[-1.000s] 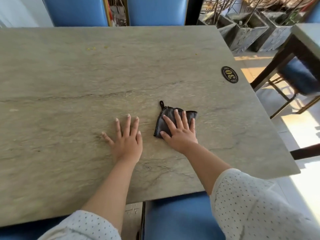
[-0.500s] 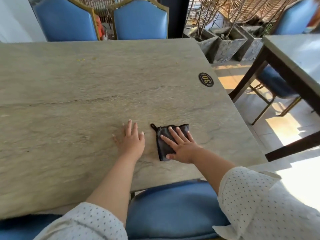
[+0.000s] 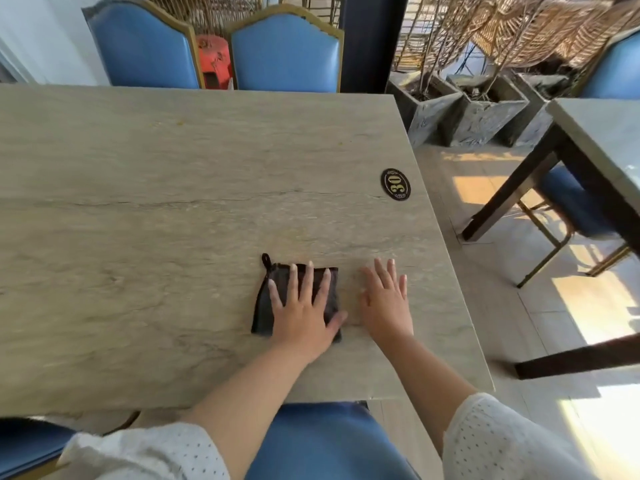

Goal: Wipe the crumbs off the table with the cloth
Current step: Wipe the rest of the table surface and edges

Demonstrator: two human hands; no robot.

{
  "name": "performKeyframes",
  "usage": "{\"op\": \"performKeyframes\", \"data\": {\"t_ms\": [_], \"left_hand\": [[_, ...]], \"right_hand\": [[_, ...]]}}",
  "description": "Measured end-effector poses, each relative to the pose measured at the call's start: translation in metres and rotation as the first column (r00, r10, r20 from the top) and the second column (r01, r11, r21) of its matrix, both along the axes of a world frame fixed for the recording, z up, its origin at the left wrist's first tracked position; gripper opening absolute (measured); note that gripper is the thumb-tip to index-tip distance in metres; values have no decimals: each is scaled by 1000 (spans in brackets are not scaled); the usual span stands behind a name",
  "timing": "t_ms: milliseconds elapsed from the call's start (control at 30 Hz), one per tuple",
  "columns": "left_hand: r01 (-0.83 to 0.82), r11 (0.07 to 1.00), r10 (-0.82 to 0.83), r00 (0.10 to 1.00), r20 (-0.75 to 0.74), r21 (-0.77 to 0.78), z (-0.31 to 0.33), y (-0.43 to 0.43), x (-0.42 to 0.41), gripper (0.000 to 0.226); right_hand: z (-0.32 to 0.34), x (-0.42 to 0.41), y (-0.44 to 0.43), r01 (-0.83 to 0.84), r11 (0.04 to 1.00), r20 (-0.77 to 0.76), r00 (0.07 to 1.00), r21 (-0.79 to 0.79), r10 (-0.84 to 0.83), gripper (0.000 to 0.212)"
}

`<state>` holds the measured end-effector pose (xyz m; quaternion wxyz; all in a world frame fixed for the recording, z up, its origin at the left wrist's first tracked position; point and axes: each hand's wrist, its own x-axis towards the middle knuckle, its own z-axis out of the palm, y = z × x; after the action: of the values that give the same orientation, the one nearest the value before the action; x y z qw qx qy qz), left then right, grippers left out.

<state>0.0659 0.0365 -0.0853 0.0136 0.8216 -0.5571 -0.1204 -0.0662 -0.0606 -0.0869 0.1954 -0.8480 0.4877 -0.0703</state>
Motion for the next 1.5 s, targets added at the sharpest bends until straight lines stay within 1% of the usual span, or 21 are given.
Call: {"op": "performKeyframes", "data": {"t_ms": [33, 67, 133, 200, 233, 300, 367, 400, 467, 567, 667, 767, 900, 967, 1033, 1133, 1200, 1300, 1367, 1433, 1500], "left_hand": [[22, 999, -25, 998, 57, 47, -2, 4, -11, 76], [71, 996, -75, 994, 85, 57, -3, 10, -18, 77], [212, 976, -216, 971, 98, 48, -4, 21, -20, 77], [274, 961, -278, 953, 119, 42, -4, 25, -6, 76], [236, 971, -239, 962, 131, 44, -4, 24, 4, 76], [33, 998, -39, 992, 119, 56, -3, 18, 22, 76], [-165, 984, 158, 983, 95, 69, -2, 13, 30, 77], [-204, 976, 197, 977, 84, 81, 0, 12, 27, 78], [-168, 981, 160, 984, 74, 102, 2, 14, 7, 79], [-30, 992, 21, 997, 73, 122, 3, 18, -22, 76], [-24, 993, 15, 997, 77, 116, 1, 3, -25, 65], [-103, 992, 95, 989, 118, 68, -4, -27, -17, 62], [-334, 943, 331, 936, 119, 6, -9, -82, -10, 64], [-425, 905, 422, 901, 102, 8, -10, -112, -7, 64], [-484, 875, 480, 871, 101, 16, -13, -136, -7, 64], [-538, 843, 537, 836, 114, -31, -15, -151, -29, 64], [-528, 847, 532, 836, 133, -67, -17, -153, -58, 64], [-465, 873, 485, 859, 165, -145, -19, -153, -94, 62], [-462, 862, 495, 856, 149, -208, -21, -152, -99, 56], [-540, 806, 579, 804, 134, -242, -22, -153, -94, 52], [-634, 737, 670, 731, 128, -235, -21, -160, -85, 51]], "right_hand": [[-6, -6, -2, -14, 1000, -15, 1000, -7, 14, 51], [-10, -10, -4, -35, 999, -13, 999, -12, 34, 51], [-15, -14, -5, -71, 997, 2, 997, -21, 71, 51], [-17, -16, -5, -78, 996, 10, 997, -32, 78, 51], [-18, -16, -6, -77, 996, 12, 997, -39, 77, 51], [-18, -17, -6, -79, 996, 16, 997, -39, 80, 51], [-18, -17, -6, -80, 996, 16, 997, -31, 81, 51], [-17, -17, -6, -79, 996, 16, 997, -29, 80, 51], [-15, -16, -5, -65, 997, 30, 997, -37, 67, 51], [-9, -15, -9, -38, 997, 49, 998, -71, 42, 47], [-2, -17, -24, -78, 986, 20, 996, -149, 82, 40], [0, -18, -49, -128, 977, -34, 992, -172, 124, 42], [-3, -22, -101, -160, 978, -57, 986, -134, 154, 48], [-6, -26, -127, -219, 968, -55, 975, -124, 213, 48], [-11, -32, -150, -305, 947, -10, 952, -98, 306, 45], [-16, -41, -172, -414, 906, 73, 905, -82, 420, 47], [-17, -45, -179, -443, 893, 95, 888, -75, 449, 44], [-11, -43, -187, -466, 880, 57, 880, -96, 472, 41], [-5, -38, -195, -484, 865, 16, 872, -133, 490, 40], [-2, -29, -203, -500, 850, -6, 863, -165, 506, 36], [-3, -18, -212, -527, 832, -47, 848, -172, 527, 36]]}}
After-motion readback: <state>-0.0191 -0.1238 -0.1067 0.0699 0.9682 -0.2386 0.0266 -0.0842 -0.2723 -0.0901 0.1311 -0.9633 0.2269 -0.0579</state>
